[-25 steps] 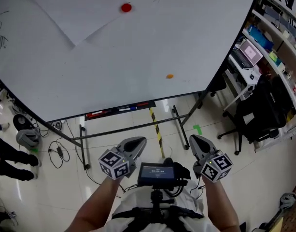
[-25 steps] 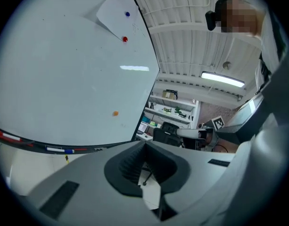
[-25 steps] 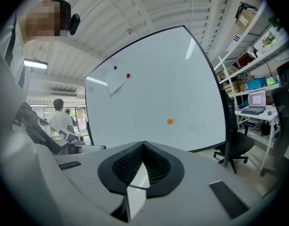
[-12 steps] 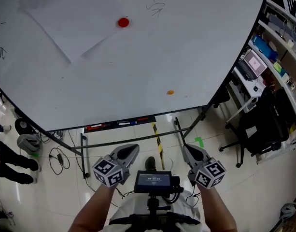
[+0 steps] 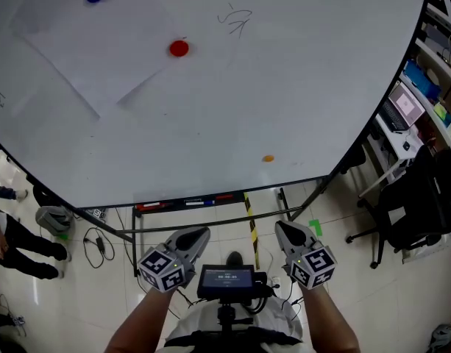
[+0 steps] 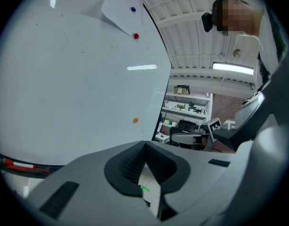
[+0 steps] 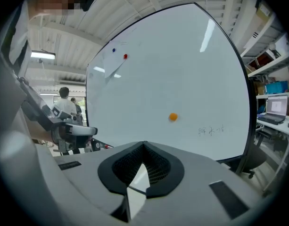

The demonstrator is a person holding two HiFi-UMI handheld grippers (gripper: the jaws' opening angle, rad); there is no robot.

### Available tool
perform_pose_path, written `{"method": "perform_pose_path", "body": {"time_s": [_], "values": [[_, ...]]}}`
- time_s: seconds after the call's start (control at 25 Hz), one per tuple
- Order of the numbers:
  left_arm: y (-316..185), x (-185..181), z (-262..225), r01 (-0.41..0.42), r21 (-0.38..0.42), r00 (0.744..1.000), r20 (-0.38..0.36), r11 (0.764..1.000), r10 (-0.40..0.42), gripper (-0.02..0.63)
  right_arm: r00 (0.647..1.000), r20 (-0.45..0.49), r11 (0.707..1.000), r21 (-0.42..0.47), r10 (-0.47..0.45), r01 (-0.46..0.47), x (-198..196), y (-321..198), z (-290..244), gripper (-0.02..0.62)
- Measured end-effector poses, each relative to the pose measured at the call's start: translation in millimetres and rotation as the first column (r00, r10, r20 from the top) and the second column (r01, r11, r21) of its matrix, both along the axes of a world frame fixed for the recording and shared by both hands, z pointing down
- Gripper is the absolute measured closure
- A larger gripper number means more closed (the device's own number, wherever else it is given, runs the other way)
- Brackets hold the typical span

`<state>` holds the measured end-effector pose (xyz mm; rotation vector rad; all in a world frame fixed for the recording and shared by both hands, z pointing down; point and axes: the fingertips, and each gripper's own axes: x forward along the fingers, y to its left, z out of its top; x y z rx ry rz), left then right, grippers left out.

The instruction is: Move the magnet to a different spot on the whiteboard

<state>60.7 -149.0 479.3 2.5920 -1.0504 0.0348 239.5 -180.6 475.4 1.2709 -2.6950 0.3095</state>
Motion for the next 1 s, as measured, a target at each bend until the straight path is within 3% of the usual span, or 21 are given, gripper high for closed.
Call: {"method": "perform_pose_path", "body": {"time_s": [0.2,0.32,0.52,0.76,0.88,1.0], "values": [[-21,-15,3,0.052,-0.014,0.999,0.001,0.999,-0.052,0.571,0.981,-0.190,0.998,0.069,0.021,-0.008,-7,-46,7,0.568],[-26,-25,9,0.088,-0.028,0.996,-0.013,0.996,-0.088,0.571,0.935,-0.355,0.994,0.102,0.010,0.029,-14,-70,15,0.554],[-32,-51,17,0.157,-0.055,0.985,-0.058,0.986,-0.160,0.571,0.779,-0.626,0.979,0.179,0.038,0.096,-21,-112,26,0.500],[-42,-69,30,0.205,-0.078,0.974,-0.078,0.976,-0.211,0.571,0.518,-0.838,0.936,0.303,0.172,0.178,-23,-155,20,0.488],[-50,-70,33,0.212,-0.083,0.972,-0.088,0.974,-0.219,0.571,0.449,-0.866,0.911,0.346,0.219,0.223,-29,-168,16,0.463],[-57,-68,33,0.212,-0.080,0.971,-0.099,0.974,-0.219,0.571,0.411,-0.880,0.899,0.359,0.238,0.249,-34,-179,15,0.432]]}}
